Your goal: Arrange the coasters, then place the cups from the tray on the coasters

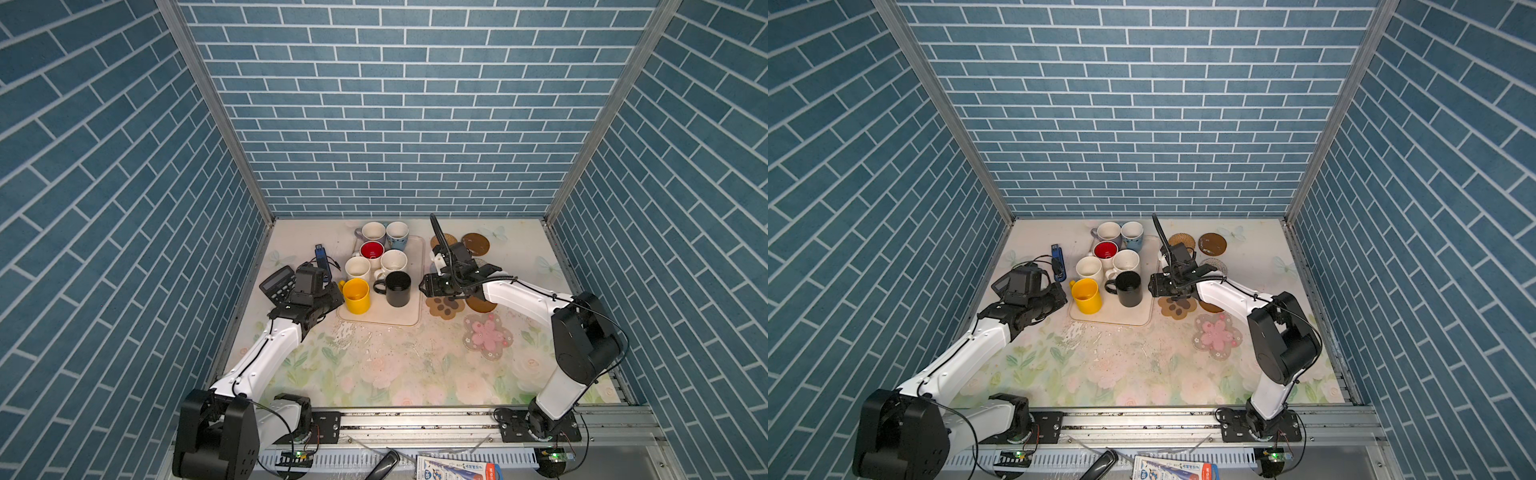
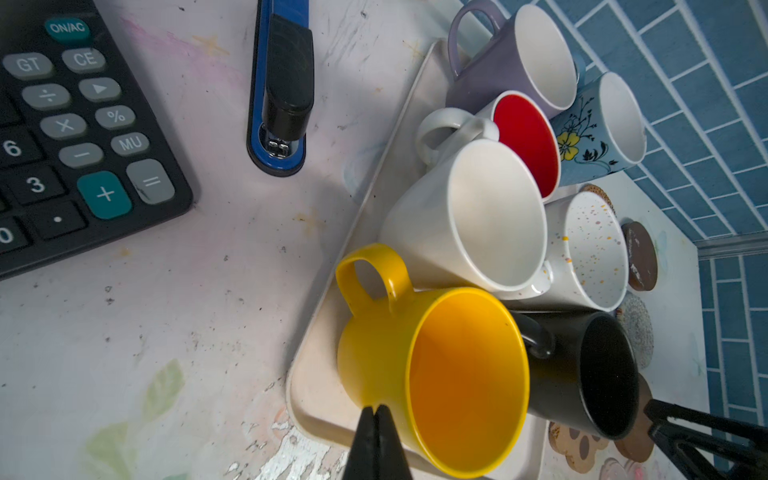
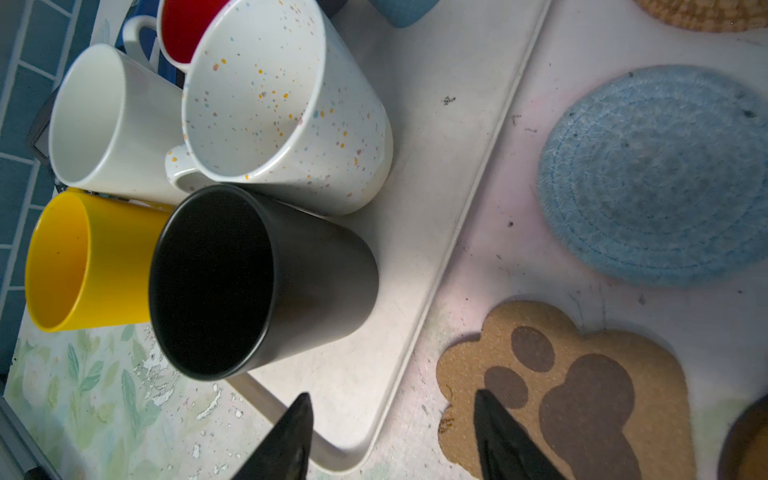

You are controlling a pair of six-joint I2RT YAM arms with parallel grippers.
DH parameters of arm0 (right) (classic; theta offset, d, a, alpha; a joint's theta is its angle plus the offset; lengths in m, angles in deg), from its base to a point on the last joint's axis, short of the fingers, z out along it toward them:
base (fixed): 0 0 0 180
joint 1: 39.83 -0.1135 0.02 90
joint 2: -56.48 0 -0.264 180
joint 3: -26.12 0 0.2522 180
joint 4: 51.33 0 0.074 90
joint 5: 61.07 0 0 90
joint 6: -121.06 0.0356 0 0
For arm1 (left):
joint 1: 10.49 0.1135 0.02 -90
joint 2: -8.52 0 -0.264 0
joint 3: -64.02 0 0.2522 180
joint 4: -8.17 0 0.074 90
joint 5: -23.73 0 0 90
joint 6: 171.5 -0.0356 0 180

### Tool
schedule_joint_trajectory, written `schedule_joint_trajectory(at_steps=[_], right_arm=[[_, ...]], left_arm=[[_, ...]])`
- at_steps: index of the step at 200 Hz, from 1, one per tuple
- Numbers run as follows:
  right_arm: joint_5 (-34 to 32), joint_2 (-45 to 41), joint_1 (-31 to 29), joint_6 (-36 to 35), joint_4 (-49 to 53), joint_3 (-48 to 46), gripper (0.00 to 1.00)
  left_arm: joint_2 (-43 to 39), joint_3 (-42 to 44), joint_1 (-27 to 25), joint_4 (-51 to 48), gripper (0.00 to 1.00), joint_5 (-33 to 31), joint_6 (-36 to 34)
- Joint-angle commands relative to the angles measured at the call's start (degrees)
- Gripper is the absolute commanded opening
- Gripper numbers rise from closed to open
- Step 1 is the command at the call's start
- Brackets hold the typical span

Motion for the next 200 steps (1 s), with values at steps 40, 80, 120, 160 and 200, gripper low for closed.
schedule_joint_trajectory(at_steps=[40, 80, 120, 160, 200], right_arm=[[0.06, 0.79, -1.06, 1.26, -3.31, -2.75, 0.66], [-0.94, 0.35, -1.88, 2.40, -5.90, -4.54, 0.67], [-1.60, -0.52, -2.20, 2.50, -6.86, -5.56, 0.67], [-1.42, -1.07, -2.38, 2.41, -9.25, -7.09, 0.67], [-1.00, 0.22, -2.52, 2.50, -11.14, -7.99, 0.67]], left_arm=[[-5.51, -3.75, -3.79, -1.74, 0.36, -3.97, -4.37], [3.31, -12.16, -4.76, -3.12, 0.41, -0.25, -6.66], [10.65, -17.28, -7.85, -2.88, 0.38, -1.93, -6.84], [18.83, -21.70, -9.80, -3.01, 0.38, -2.59, -6.49], [24.74, -26.36, -11.79, -5.04, 0.32, -5.04, -7.36]])
